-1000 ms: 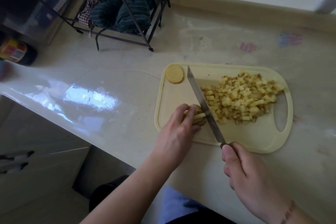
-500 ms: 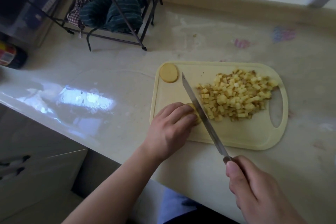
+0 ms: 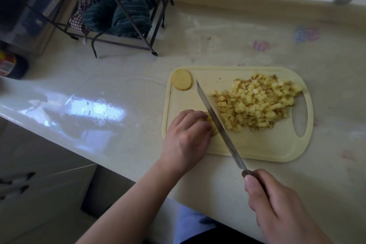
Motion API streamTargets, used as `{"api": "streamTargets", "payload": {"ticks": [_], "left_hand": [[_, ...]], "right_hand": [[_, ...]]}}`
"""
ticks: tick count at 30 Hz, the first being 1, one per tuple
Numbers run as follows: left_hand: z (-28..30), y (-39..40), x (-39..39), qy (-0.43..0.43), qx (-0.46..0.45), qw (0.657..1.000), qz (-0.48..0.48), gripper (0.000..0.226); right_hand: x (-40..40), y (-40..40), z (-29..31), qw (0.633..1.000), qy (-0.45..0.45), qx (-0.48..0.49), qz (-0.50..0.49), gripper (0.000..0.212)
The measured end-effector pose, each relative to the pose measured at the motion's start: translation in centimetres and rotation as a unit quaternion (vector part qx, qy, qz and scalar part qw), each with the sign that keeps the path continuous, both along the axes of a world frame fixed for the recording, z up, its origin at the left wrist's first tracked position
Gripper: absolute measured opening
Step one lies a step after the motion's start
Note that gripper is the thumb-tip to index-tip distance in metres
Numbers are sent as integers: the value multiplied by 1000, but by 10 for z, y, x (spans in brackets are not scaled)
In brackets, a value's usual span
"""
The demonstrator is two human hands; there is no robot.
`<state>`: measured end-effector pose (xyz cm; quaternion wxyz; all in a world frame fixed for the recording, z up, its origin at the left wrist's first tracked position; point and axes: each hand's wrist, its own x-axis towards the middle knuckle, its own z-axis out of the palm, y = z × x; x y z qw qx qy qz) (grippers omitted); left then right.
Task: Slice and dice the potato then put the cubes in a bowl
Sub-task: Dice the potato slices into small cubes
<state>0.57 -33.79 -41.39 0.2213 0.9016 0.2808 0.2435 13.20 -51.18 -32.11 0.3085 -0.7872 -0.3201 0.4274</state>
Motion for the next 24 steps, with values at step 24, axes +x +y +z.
{"api": "streamTargets", "payload": {"ticks": [24], "left_hand": [[20,-5,-2,126,6,982,140,16]], "right_hand": [[9,-8,-7,999,24,-30,-10,71]]}}
